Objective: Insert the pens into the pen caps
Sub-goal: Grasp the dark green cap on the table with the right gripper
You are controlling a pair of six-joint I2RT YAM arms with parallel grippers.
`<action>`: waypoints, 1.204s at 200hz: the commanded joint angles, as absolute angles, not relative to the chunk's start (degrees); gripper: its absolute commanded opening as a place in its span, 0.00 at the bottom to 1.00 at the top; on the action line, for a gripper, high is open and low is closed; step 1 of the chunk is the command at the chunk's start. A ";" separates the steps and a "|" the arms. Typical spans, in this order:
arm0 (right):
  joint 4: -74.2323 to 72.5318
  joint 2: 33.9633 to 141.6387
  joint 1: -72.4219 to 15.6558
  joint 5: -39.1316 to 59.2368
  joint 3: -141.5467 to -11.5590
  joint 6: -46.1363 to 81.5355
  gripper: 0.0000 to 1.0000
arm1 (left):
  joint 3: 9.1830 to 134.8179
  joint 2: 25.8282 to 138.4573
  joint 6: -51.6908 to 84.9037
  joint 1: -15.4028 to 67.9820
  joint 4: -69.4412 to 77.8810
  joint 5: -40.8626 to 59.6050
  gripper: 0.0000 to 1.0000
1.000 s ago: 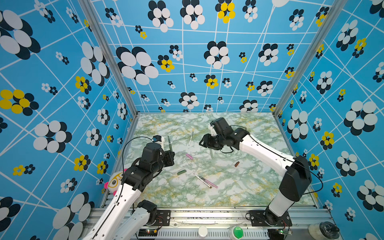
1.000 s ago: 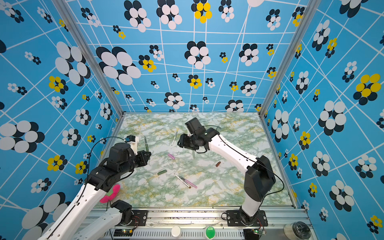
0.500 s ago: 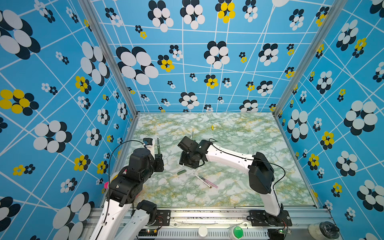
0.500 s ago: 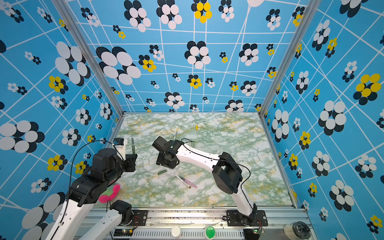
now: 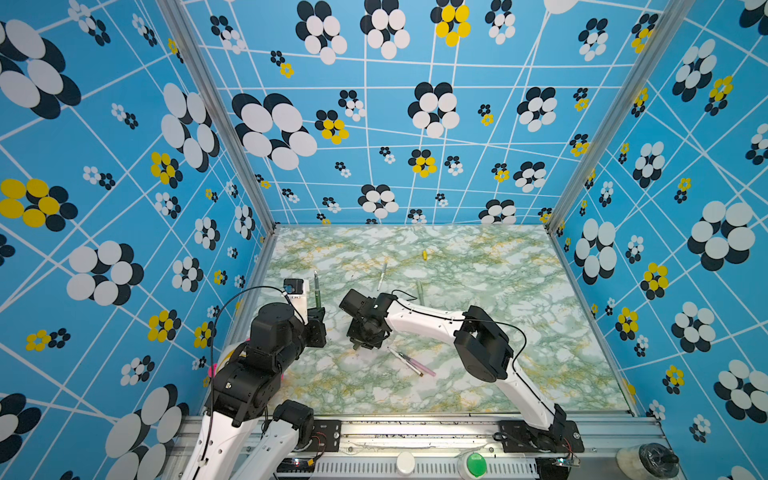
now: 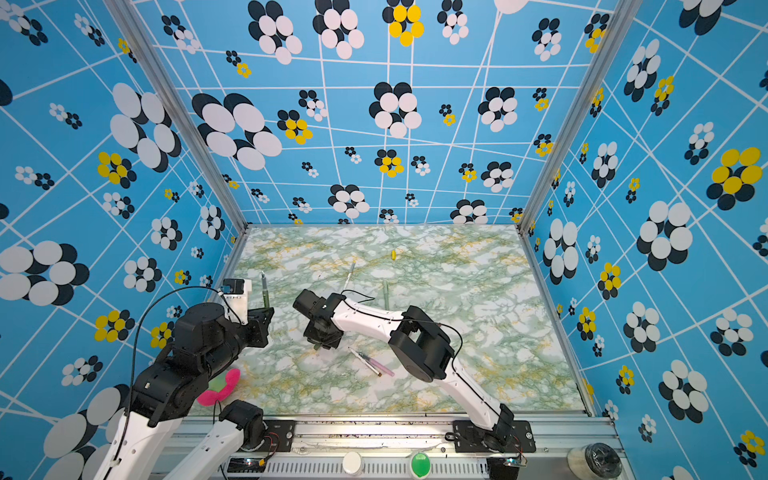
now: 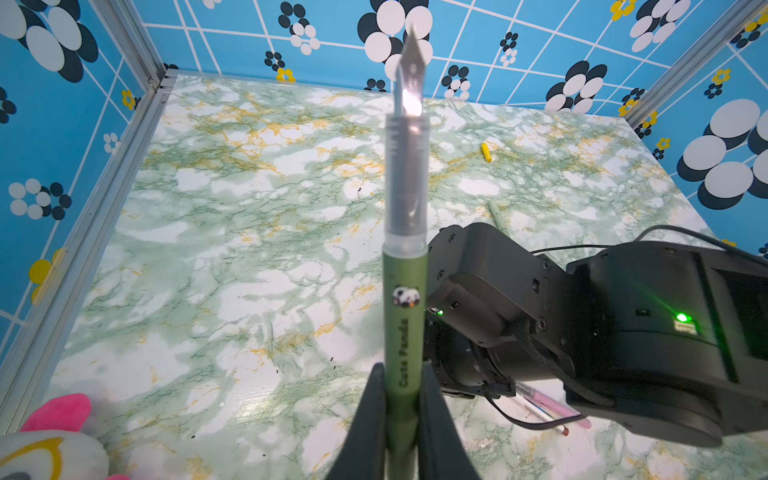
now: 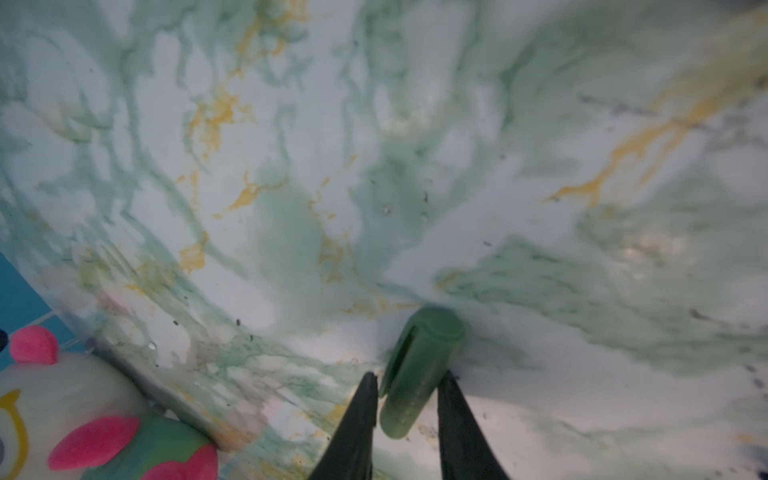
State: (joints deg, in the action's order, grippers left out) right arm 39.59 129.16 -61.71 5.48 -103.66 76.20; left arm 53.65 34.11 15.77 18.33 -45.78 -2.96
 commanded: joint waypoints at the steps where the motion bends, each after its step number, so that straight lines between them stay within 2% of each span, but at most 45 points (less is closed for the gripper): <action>1: 39.28 131.19 -61.42 6.41 -106.21 76.93 0.44 | 53.10 33.40 15.03 17.92 -44.47 -2.03 0.00; 162: 46.27 139.39 -59.76 6.81 -114.82 71.98 0.14 | 51.66 33.46 14.84 18.59 -41.79 -0.89 0.00; 201: 47.73 136.87 -59.44 2.30 -116.87 67.61 0.09 | 51.59 34.35 15.38 18.62 -41.39 0.12 0.00; 241: 46.81 128.24 -57.61 -5.07 -115.74 60.50 0.09 | 50.85 35.88 16.71 18.62 -39.15 4.71 0.00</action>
State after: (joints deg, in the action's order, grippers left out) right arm 45.23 136.00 -59.18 1.61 -115.35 66.39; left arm 52.18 34.74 15.86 18.39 -42.02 0.86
